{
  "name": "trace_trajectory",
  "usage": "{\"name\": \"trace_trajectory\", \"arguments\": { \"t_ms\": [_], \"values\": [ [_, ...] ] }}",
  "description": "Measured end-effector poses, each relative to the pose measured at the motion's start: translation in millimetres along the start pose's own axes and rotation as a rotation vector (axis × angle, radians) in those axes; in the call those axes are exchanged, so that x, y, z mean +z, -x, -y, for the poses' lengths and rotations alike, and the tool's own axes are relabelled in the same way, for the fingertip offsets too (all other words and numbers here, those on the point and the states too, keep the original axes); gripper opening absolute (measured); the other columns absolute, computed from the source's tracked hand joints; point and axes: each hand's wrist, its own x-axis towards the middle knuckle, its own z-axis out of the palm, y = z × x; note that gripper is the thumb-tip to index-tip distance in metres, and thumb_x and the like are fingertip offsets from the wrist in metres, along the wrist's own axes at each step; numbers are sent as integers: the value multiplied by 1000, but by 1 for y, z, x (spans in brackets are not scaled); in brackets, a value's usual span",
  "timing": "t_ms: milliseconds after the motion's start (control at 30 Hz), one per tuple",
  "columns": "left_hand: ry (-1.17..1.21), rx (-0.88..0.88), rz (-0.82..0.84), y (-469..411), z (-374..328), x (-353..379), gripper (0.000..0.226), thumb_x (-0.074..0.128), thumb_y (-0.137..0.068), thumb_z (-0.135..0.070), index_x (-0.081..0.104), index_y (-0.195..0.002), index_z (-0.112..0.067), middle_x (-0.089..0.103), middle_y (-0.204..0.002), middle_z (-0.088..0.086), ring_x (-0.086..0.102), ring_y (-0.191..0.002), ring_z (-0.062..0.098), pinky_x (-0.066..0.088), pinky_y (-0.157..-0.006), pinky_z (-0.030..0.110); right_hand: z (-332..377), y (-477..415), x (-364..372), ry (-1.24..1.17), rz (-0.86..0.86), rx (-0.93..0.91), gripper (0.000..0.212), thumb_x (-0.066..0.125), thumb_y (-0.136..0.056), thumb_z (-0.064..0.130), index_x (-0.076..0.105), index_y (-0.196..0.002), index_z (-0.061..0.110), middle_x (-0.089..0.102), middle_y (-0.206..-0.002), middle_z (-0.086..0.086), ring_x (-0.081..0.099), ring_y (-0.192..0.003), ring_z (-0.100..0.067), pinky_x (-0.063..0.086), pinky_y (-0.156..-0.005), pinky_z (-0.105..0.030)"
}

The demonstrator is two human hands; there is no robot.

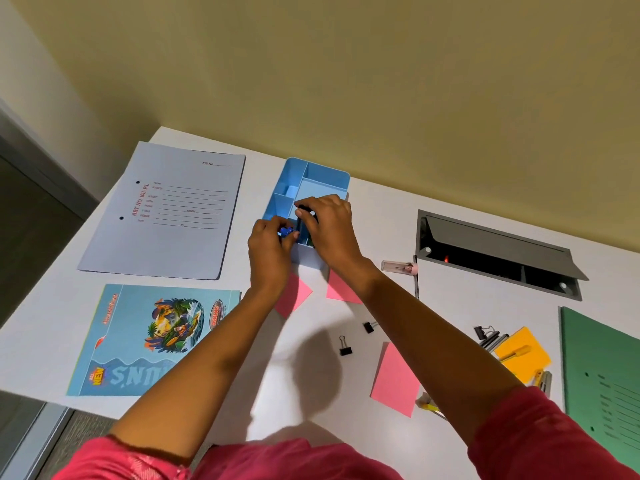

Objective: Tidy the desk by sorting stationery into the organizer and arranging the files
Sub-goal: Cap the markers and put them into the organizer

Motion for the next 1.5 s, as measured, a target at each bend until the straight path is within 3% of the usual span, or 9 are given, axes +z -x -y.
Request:
{"name": "trace_trajectory", "arguments": {
  "t_ms": [333, 467, 667, 833, 933, 1067, 1167, 1267, 1500],
  "values": [
    [-11, -5, 30, -18, -3, -3, 29, 68, -84, -8, 61, -113, -9, 59, -111, 15, 59, -97, 24, 42, -80, 20, 5, -4, 3, 147, 47, -152, 18, 56, -93, 16, 73, -97, 13, 66, -78, -10, 51, -89, -31, 22, -73, -32],
    [-5, -3, 37, -22, -3, -3, 29, 68, -85, -10, 62, -113, -10, 59, -112, 15, 59, -99, 25, 45, -84, 24, -2, 6, -2, 79, 11, -103, 25, 59, -90, 11, 69, -112, 11, 70, -93, -9, 53, -96, -31, 33, -80, -37],
    [-1, 29, 69, -20, 1, -3, 43, 64, -88, -10, 48, -128, -11, 54, -123, 14, 54, -109, 26, 44, -88, 29, -36, 50, -25, 4, -149, 42, 25, 51, -94, 7, 67, -113, 16, 66, -108, -5, 51, -104, -23, 33, -83, -27],
    [81, -40, 84, -5, 6, -3, 58, 62, -89, -9, 35, -140, -11, 45, -137, 12, 48, -124, 26, 43, -103, 32, -85, 113, -45, 17, -424, 144, 19, 55, -88, -2, 69, -98, 7, 69, -96, -7, 57, -89, -25, 42, -77, -29],
    [9, -11, 70, 7, 6, -1, 53, 50, -95, -5, 30, -143, -10, 37, -144, 11, 40, -131, 22, 29, -99, 12, -121, 149, -57, 104, -449, 352, 19, 59, -84, -5, 67, -93, 9, 69, -93, -7, 57, -85, -28, 34, -76, -20],
    [-22, 7, 87, 20, 6, 2, 53, 42, -96, 1, 27, -145, -9, 33, -148, 12, 36, -134, 23, 25, -95, 5, -168, 197, -75, 121, -501, 637, 20, 53, -85, -5, 67, -97, 4, 66, -93, -15, 57, -90, -33, 31, -76, -20],
    [-34, 9, 112, 26, 7, 3, 56, 42, -96, 1, 23, -147, -10, 34, -148, 12, 37, -135, 27, 33, -103, 22, -190, 219, -92, 156, -530, 929, 26, 48, -78, -12, 61, -99, -8, 60, -94, -29, 56, -90, -44, 44, -74, -40],
    [-38, -6, 125, 29, 1, 1, 55, 41, -97, 0, 22, -148, -10, 37, -147, 12, 41, -132, 26, 34, -97, 22, -205, 232, -103, 200, -465, 1189, 33, 49, -77, -12, 48, -110, -15, 55, -105, -36, 53, -98, -49, 46, -79, -50],
    [-57, -2, 167, 31, -9, -8, 57, 43, -95, 1, 23, -148, -7, 36, -147, 16, 41, -132, 30, 37, -101, 30, -214, 238, -111, 247, -308, 1303, 34, 52, -86, 1, 45, -117, -10, 57, -114, -33, 54, -108, -49, 46, -87, -50]
  ]
}}
